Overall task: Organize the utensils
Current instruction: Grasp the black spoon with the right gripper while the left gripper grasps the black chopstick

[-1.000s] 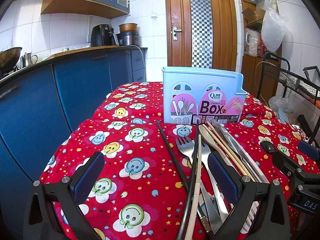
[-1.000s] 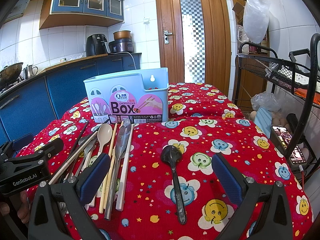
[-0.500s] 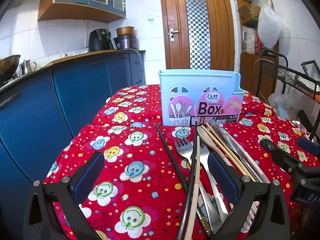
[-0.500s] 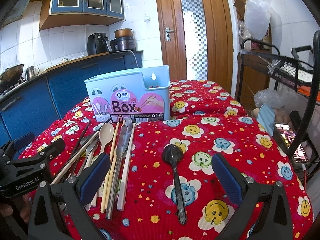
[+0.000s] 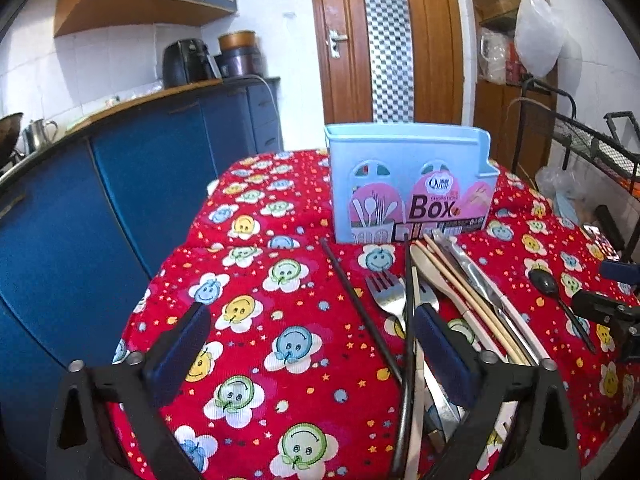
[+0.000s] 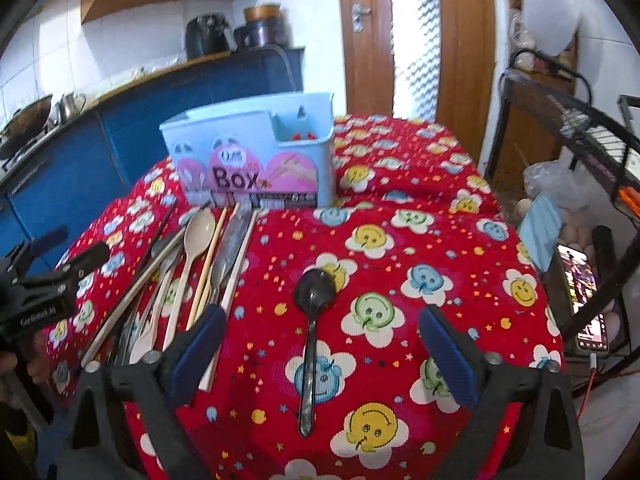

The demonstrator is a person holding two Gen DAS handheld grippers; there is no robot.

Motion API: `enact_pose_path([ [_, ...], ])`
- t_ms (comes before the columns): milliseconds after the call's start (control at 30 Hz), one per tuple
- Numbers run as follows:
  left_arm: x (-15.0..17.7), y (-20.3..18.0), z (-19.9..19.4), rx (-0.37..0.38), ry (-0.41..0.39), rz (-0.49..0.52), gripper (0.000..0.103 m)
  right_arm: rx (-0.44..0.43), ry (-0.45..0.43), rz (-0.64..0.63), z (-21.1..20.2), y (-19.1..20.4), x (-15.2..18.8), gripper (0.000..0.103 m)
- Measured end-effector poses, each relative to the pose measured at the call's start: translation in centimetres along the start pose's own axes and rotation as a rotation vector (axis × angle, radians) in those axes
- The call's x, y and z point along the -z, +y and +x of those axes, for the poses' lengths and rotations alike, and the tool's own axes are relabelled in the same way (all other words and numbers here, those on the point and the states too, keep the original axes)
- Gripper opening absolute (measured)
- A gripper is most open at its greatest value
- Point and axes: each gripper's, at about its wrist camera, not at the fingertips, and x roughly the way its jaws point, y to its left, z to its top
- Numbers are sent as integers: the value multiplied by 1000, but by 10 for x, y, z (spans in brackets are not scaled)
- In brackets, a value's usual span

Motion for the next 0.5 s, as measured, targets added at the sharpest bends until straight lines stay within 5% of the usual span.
enact_pose_path([
  [300, -14, 9, 37, 100, 195, -56, 67, -26, 199, -55, 26, 0, -12, 59],
  [500, -23, 5, 58, 124, 306, -39, 57, -54, 294, -75, 37, 1, -19, 49],
])
